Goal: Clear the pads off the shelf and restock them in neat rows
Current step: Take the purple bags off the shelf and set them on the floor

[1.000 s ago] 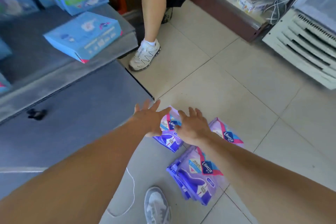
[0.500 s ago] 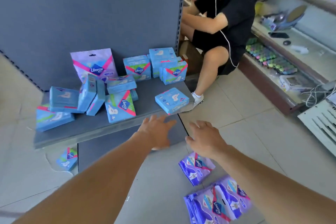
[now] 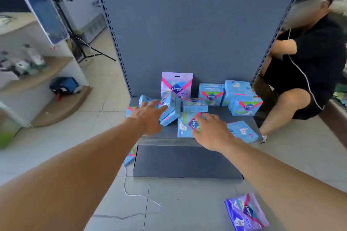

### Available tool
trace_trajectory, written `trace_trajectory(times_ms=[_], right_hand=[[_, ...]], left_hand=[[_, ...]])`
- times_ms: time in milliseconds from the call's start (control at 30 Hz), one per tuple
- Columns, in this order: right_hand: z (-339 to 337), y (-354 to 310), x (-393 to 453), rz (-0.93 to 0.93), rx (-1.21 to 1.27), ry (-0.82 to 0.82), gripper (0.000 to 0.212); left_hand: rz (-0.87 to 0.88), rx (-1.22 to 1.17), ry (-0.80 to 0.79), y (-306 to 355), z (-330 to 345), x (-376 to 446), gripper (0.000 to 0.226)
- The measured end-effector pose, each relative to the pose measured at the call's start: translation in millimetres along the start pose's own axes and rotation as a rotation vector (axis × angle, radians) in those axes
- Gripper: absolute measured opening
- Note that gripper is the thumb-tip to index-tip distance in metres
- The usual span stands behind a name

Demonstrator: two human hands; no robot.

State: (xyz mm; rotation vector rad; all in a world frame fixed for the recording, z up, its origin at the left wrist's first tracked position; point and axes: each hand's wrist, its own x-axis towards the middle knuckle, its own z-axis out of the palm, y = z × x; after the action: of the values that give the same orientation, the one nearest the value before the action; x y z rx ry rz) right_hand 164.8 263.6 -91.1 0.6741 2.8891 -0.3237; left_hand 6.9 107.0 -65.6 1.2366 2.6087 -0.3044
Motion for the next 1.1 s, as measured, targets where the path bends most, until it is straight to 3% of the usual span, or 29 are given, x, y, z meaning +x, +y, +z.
trace_trajectory(times_ms=[333, 667, 867, 967, 1100], right_hand=[[-1.9, 3.3, 50.6, 0.071, 0.076, 0.027, 0.051], [16.0, 9.7, 200.4, 0.088, 0.159, 0.119, 0.033], [41.2, 24.2, 276.5, 0.084, 0.143, 0.044, 0.045], [53.0, 28.0, 294.4, 0.105, 0.146, 0.001, 0.044], [64.4, 30.6, 308.5, 0.114, 0.194, -0.020, 0.043]], left_hand=[[-0.004, -0.042, 0.032, -34.8, 5.9, 36.8, 0.079], [-0.024, -0.078, 0.022, -78.5, 25.4, 186.0, 0.072], [0.094, -0.126, -0.026, -94.6, 47.2, 263.1, 0.059], [0.096, -0.134, -0.102, -95.8, 61.1, 281.8, 0.060], [0.138, -0.160, -0.063, -92.3, 65.6, 295.1, 0.064]])
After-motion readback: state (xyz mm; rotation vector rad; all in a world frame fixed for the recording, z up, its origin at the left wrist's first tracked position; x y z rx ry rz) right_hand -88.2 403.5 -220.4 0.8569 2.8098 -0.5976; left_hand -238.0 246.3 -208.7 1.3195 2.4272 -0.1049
